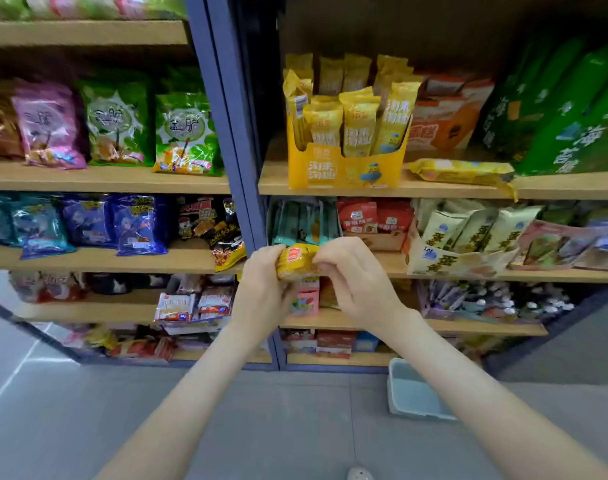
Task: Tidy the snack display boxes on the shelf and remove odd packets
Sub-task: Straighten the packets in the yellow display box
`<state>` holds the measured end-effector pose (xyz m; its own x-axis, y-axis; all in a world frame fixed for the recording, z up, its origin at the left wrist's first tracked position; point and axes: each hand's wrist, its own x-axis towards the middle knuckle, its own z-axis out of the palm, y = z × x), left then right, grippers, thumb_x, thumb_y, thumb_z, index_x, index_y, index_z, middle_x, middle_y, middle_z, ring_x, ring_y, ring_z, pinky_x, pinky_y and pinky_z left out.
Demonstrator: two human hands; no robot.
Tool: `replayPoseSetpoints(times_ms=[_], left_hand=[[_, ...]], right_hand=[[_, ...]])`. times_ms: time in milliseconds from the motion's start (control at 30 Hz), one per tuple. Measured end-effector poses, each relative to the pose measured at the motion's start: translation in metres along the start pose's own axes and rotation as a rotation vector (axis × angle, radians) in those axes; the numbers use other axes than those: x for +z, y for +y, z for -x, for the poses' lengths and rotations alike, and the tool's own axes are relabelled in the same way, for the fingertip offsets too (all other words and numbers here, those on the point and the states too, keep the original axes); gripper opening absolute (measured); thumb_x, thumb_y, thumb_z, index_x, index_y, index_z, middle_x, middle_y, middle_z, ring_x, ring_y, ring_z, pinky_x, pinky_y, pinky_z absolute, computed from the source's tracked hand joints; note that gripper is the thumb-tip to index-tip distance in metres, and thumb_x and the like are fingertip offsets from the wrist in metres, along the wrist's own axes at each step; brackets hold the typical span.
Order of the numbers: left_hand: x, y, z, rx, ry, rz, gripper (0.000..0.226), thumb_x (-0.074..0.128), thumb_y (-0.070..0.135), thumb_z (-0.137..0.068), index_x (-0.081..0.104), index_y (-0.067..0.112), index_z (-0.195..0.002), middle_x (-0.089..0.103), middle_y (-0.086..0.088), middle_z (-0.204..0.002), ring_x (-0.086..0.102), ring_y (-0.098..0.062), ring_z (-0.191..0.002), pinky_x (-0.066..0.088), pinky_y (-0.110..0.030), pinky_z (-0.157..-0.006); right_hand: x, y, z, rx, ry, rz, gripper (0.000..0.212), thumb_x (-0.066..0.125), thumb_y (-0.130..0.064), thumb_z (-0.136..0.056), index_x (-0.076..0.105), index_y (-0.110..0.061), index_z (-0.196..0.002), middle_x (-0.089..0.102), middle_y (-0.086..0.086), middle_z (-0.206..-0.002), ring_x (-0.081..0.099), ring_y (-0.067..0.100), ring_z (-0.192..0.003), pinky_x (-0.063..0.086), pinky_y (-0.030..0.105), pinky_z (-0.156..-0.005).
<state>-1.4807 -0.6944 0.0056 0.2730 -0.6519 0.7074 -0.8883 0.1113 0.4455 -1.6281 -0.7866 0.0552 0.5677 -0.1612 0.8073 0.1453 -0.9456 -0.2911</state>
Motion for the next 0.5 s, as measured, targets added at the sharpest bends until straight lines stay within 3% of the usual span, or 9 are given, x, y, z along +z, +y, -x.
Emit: replayPoseSetpoints(times_ms=[67, 133, 233, 367, 500], left_hand=[[-0.004, 0.004, 0.025, -0.187, -0.154, 0.03, 0.055, 0.064, 0.008, -0.075, 0.042, 0.013, -0.124, 0.057, -0.018, -0.106, 0.052, -0.028, -0.1, 0.043, -0.031, -0.085], [-0.007, 0.008, 0.041, -0.324, -0.293, 0.026, 0.051, 0.068, 0.005, -0.077, 0.049, 0.005, -0.124, 0.055, -0.011, -0.107, 0.057, -0.032, -0.099, 0.043, -0.03, -0.081], [-0.007, 0.013, 0.054, -0.412, -0.432, 0.006, 0.053, 0.066, 0.013, -0.085, 0.045, 0.01, -0.133, 0.055, -0.005, -0.117, 0.055, -0.022, -0.107, 0.037, -0.021, -0.078], [-0.003, 0.025, 0.045, -0.419, -0.53, -0.022, 0.054, 0.06, 0.019, -0.09, 0.036, 0.017, -0.138, 0.053, 0.002, -0.113, 0.052, -0.014, -0.092, 0.033, -0.024, -0.067], [0.002, 0.038, 0.035, -0.47, -0.6, 0.092, 0.043, 0.056, 0.025, -0.095, 0.039, 0.024, -0.134, 0.053, 0.009, -0.105, 0.054, -0.01, -0.088, 0.041, -0.024, -0.068]], right_hand=[[0.002, -0.007, 0.013, 0.306, -0.09, -0.153, 0.025, 0.052, -0.004, -0.093, 0.05, -0.024, -0.109, 0.053, -0.012, -0.099, 0.051, -0.001, -0.095, 0.041, 0.013, -0.087], [0.001, -0.006, 0.022, 0.491, -0.171, -0.202, 0.036, 0.054, 0.003, -0.091, 0.05, -0.029, -0.106, 0.05, -0.018, -0.093, 0.05, -0.008, -0.089, 0.037, 0.006, -0.081], [-0.003, 0.003, 0.024, 0.64, -0.218, -0.212, 0.04, 0.053, 0.008, -0.09, 0.054, -0.03, -0.104, 0.049, -0.015, -0.081, 0.05, -0.006, -0.077, 0.036, 0.006, -0.069], [-0.009, 0.021, 0.024, 0.777, -0.261, -0.196, 0.033, 0.054, 0.003, -0.091, 0.06, -0.026, -0.105, 0.051, -0.008, -0.079, 0.049, -0.007, -0.074, 0.036, 0.007, -0.065], [-0.017, 0.034, 0.026, 0.952, -0.181, -0.33, 0.031, 0.05, -0.004, -0.096, 0.062, -0.032, -0.104, 0.054, 0.004, -0.084, 0.051, 0.009, -0.076, 0.039, 0.023, -0.069]])
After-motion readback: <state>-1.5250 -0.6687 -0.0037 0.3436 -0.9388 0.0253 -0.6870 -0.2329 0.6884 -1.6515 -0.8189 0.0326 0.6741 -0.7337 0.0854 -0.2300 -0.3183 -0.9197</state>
